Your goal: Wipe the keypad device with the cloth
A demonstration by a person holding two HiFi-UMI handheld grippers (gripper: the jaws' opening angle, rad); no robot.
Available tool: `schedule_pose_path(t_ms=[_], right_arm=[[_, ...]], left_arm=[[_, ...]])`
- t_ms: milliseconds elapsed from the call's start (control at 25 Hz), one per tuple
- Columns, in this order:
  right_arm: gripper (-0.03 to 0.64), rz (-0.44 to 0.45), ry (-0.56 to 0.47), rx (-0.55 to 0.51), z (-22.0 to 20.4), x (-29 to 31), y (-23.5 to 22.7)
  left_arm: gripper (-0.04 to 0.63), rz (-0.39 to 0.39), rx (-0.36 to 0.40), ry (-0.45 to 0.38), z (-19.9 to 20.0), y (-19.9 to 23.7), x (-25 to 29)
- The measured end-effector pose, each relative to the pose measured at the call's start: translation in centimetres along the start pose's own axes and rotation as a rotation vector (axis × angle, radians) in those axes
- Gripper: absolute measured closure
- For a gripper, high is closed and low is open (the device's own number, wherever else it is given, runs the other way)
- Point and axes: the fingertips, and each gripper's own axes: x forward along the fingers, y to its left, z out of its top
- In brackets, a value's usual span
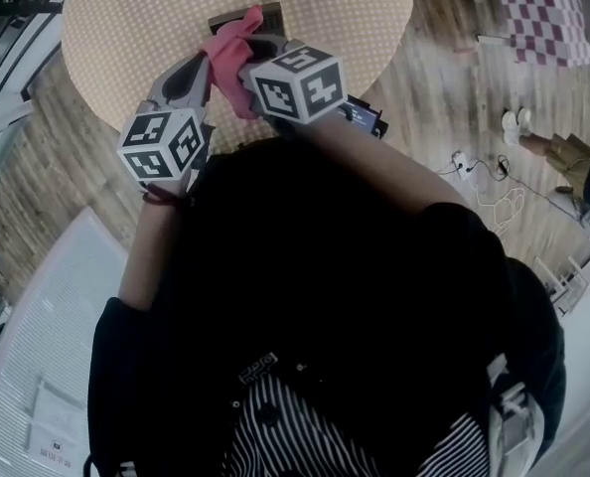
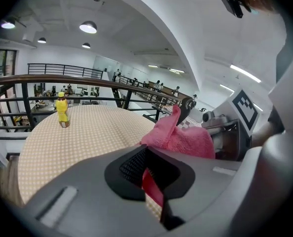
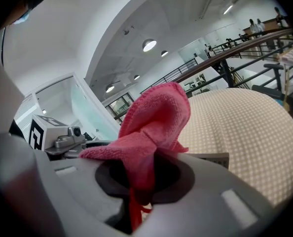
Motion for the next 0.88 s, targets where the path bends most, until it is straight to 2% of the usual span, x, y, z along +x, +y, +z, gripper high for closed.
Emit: schedule_pose_path(t_ms=[200, 520, 880], right_arm=[[0.554, -0.048, -0.008, 0.048, -0.1, 2.4, -1.9], [0.554, -0.095, -0.004, 0.114, -0.7, 3.3, -6.3], [0.554, -0.121, -0.012, 0.162, -0.4, 4.6, -9.0]], left_arm=[[0.597, -0.039, 0.013, 0.054, -0.5, 2.3, 2.2], [0.597, -0.109, 0.06, 0.155, -1.4, 2.6, 6.8], [0.597, -0.14, 0.082, 0.212, -1.4, 3.7, 9.7]])
